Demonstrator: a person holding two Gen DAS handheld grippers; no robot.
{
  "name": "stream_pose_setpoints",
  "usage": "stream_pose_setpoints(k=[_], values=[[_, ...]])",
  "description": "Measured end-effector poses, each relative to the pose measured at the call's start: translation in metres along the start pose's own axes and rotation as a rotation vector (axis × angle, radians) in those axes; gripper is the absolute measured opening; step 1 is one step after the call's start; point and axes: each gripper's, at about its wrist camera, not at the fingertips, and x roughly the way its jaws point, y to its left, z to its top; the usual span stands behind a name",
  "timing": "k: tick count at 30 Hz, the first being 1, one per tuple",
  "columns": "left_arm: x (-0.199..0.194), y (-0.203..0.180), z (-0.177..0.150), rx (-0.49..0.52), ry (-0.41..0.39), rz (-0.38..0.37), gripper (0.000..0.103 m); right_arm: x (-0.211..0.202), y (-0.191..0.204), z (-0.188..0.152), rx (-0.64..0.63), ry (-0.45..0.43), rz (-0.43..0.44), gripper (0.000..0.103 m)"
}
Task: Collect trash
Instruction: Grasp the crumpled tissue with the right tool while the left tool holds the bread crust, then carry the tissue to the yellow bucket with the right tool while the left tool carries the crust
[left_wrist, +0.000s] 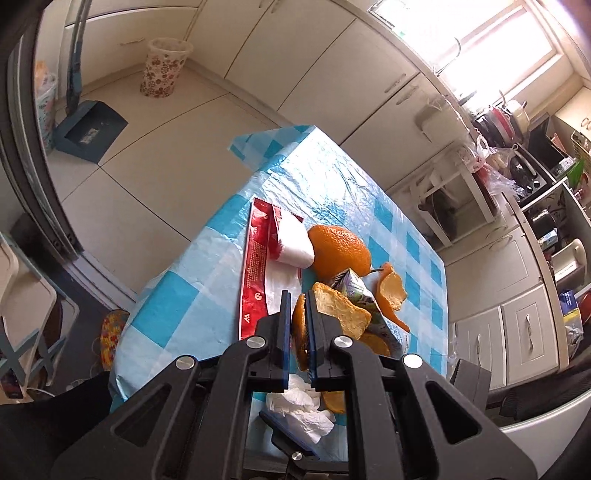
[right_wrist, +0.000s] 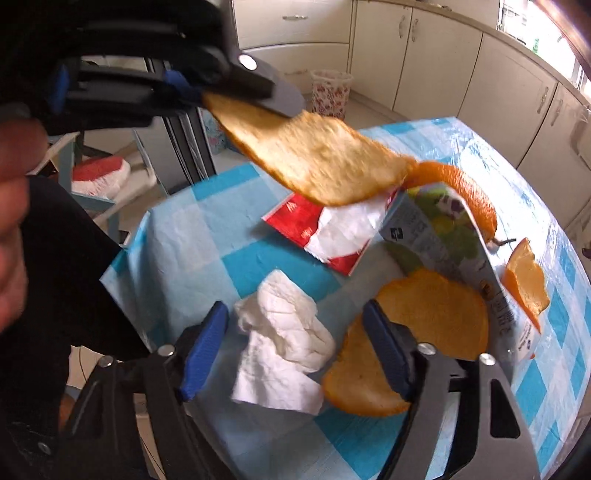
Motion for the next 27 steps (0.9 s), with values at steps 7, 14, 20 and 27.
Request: stream_pose_setpoints(k=[7, 14, 20, 27], values=[[0.001, -0.002, -0.002, 0.019, -0.014, 0.01, 0.007, -0.016, -0.029, -0.005, 0.138, -0.003, 0.1, 0.02], [-0.005, -0.02, -0.007, 0.095, -0.069, 0.05, 0.007, -0.056, -0.033, -0.016, 0.157, -0.081, 0.249, 0.019], [-0.008, -0.046, -0.017, 0.202, -0.117, 0.093, 0.007, -0.091, -0.053, -0.037, 0.225, -0.137, 0.242, 0.019], [-0.011, -0.082, -0.033, 0.327, -0.173, 0.124, 0.007, -0.114, -0.083, -0.062, 0.317, -0.168, 0.18, 0.019]])
